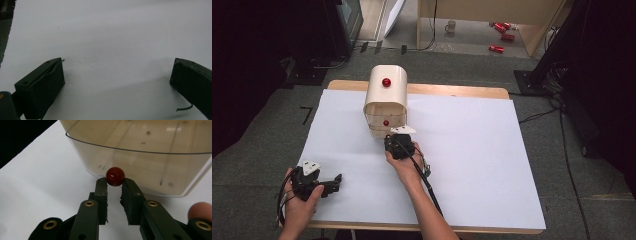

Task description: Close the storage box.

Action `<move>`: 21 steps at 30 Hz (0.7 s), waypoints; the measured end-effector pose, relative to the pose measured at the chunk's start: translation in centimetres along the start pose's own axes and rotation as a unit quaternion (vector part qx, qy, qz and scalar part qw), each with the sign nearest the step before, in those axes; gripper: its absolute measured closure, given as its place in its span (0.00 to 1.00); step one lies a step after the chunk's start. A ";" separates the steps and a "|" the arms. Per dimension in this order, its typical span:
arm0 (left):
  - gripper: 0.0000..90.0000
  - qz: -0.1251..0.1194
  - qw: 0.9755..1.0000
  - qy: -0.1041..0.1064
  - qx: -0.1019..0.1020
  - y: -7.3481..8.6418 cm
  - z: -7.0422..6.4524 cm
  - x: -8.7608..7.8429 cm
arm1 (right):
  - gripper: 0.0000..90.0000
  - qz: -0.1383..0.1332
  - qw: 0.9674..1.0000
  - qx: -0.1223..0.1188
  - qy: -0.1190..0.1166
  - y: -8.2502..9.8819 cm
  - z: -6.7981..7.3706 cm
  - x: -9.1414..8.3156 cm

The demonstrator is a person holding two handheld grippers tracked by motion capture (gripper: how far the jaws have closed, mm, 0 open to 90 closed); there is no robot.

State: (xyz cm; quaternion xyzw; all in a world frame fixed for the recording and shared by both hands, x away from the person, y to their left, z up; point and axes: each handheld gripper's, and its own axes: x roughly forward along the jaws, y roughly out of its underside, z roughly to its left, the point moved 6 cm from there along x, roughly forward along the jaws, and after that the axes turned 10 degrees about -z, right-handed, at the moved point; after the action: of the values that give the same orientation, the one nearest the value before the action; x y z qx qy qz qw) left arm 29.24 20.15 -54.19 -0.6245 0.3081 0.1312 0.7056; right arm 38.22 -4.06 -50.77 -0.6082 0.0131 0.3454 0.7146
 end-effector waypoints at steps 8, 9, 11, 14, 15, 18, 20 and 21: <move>0.00 0.000 1.000 0.000 0.000 0.0 0.0 0.0 | 0.33 0.012 1.000 0.003 -0.027 0.1 0.1 -0.4; 0.00 0.000 1.000 0.000 0.000 0.0 0.0 0.0 | 0.23 0.015 1.000 0.000 -0.023 0.1 0.0 -0.5; 0.00 0.000 1.000 0.000 0.000 0.0 0.0 0.0 | 0.09 0.023 1.000 -0.001 -0.015 0.1 -0.3 -0.7; 0.00 0.000 1.000 0.000 0.000 0.0 0.0 0.0 | 0.00 0.027 0.999 -0.006 -0.027 0.2 -0.6 -1.3; 0.00 0.000 1.000 0.000 0.000 0.0 0.0 0.0 | 0.00 0.026 0.999 -0.008 -0.029 0.2 -0.8 -1.5; 0.00 0.000 1.000 0.000 0.000 0.0 0.0 0.0 | 0.00 0.028 0.999 -0.013 -0.019 0.3 -1.3 -2.1; 0.00 0.000 1.000 0.000 0.000 0.0 0.0 0.0 | 0.00 0.030 0.999 -0.015 -0.017 0.5 -1.7 -2.5; 0.00 0.000 1.000 0.000 0.000 0.0 0.0 0.0 | 0.00 0.031 0.999 -0.016 -0.017 0.6 -1.9 -2.7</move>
State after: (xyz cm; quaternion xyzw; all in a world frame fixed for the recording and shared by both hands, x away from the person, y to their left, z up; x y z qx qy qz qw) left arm 29.24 20.15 -54.19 -0.6247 0.3080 0.1311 0.7055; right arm 36.66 -7.02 -50.62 -0.6130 0.0146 0.3780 0.6936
